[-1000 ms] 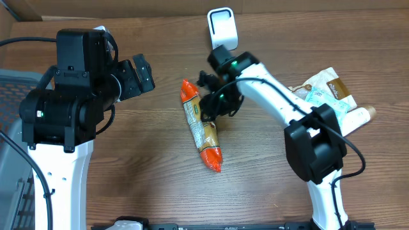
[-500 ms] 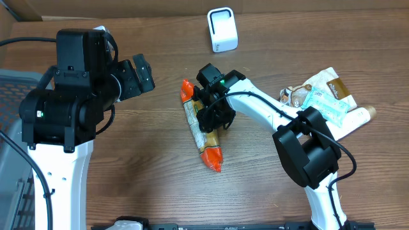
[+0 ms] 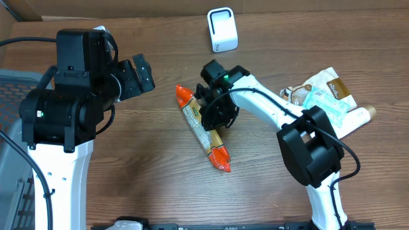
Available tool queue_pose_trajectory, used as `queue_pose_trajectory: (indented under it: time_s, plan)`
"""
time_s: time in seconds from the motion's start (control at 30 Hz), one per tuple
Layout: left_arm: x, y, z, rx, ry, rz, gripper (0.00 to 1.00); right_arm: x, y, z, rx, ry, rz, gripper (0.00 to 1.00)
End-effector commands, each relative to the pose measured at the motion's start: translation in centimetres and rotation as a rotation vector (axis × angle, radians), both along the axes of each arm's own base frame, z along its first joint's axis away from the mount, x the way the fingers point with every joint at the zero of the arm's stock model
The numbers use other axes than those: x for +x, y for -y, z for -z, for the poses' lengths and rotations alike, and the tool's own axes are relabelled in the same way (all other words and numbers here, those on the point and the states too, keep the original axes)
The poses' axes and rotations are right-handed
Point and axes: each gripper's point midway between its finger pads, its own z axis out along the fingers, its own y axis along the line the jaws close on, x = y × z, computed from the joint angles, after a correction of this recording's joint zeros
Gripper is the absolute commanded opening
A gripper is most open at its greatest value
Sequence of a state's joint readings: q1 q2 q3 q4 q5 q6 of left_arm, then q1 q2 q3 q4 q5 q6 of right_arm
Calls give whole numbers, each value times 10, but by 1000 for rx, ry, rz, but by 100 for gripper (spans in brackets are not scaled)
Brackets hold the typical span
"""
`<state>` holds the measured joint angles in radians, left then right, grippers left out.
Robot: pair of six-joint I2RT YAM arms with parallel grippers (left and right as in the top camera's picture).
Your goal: Scan the item barcode
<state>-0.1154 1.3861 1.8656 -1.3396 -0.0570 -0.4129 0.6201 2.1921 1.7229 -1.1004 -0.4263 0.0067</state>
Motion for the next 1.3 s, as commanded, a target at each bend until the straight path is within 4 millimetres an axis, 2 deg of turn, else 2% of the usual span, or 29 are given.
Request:
queue_pose_trajectory:
  time_s: [0.0, 0.37, 0.6, 0.63, 0.7, 0.83, 0.9, 1.0, 1.03, 1.1, 1.2, 1.27]
  plan:
    - [1, -2, -5, -2, 15, -12, 100, 6, -19, -44, 191, -44, 14, 4]
    - [1, -2, -5, -2, 15, -12, 100, -22, -31, -64, 344, -191, -38, 4]
    - [1, -2, -5, -2, 15, -12, 100, -31, -35, -38, 355, -186, -58, 4]
    - [1, -2, -5, -2, 15, -12, 99, -30, -33, -32, 335, -173, -57, 6]
    - [1, -2, -5, -2, 15, -12, 100, -23, -23, -19, 253, -123, -46, 24]
    - [1, -2, -5, -2, 15, -12, 100, 0, 2, 1, 89, -11, -10, 43]
    - [1, -2, -5, -2, 15, -12, 100, 17, 14, 2, 33, 45, 21, 47]
    - [1, -2, -5, -2, 15, -12, 100, 38, 20, -14, 37, 89, 49, 48]
    - [1, -2, -5, -2, 15, -12, 100, 49, 20, -30, 51, 112, 60, 48]
    - [1, -2, -5, -2, 15, -12, 99, 56, 16, -49, 67, 140, 49, 48]
    - [1, -2, -5, -2, 15, -12, 100, 54, 7, -67, 80, 164, 8, 48]
    - [1, -2, -5, -2, 15, -12, 100, 45, -1, -69, 78, 157, -16, 48]
